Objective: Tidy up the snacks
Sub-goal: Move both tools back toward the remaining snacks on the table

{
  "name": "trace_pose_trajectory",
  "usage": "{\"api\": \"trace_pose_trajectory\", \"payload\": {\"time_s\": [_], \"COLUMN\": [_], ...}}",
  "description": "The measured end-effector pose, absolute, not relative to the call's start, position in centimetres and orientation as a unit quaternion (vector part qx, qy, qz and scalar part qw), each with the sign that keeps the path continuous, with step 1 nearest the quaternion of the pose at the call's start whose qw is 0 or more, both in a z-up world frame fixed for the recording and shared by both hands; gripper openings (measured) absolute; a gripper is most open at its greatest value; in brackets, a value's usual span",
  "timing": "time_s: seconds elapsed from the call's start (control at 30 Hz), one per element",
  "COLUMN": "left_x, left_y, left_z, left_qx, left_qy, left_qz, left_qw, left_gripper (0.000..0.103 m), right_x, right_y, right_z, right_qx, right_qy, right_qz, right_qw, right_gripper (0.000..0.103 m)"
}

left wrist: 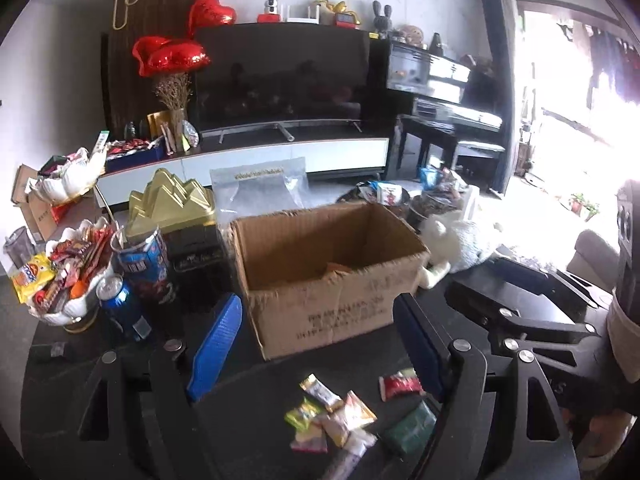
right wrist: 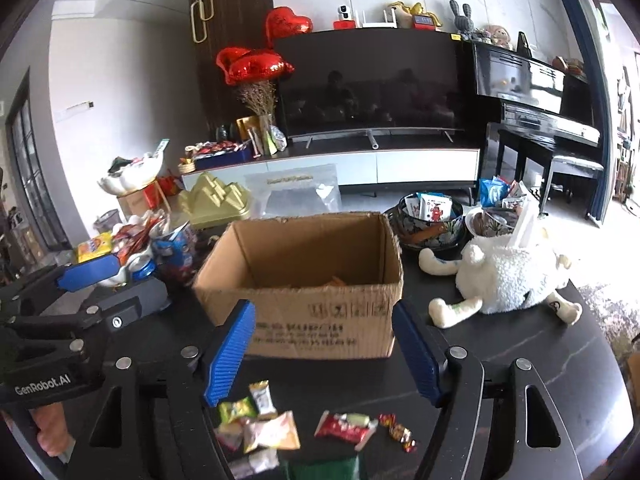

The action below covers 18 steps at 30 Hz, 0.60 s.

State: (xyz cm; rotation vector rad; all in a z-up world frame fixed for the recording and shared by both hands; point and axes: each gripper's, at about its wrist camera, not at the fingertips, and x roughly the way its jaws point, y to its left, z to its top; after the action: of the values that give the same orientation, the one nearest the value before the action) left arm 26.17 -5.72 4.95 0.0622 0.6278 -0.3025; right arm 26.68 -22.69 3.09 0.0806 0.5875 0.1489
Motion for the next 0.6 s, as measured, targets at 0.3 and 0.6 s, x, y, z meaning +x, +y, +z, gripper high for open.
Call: {"api": "trace_pose_trajectory", "payload": {"time_s": [0.3, 0.6], "left_x": [21.5, 19.2], "left_y": [-5.7, -5.2], "left_z": [3.4, -0.4], "left_qx": [0.043, 0.039], "left_qy": [0.306, 0.347], "left_qz": [-0.166, -0.172], "left_qw": [0.936, 0.921], "left_gripper": [0.078, 0.078], "right_x": [22.7, 20.4], "right_y": [-22.4, -21.7], "right_z": [1.3, -1.4], "right_qx": [0.037, 0.014], "right_qy": [0.300, 0.326], "right_qz": [0.079, 0.084], "right_qw": [0.950, 0.941], "right_gripper": [0.074, 0.085]}}
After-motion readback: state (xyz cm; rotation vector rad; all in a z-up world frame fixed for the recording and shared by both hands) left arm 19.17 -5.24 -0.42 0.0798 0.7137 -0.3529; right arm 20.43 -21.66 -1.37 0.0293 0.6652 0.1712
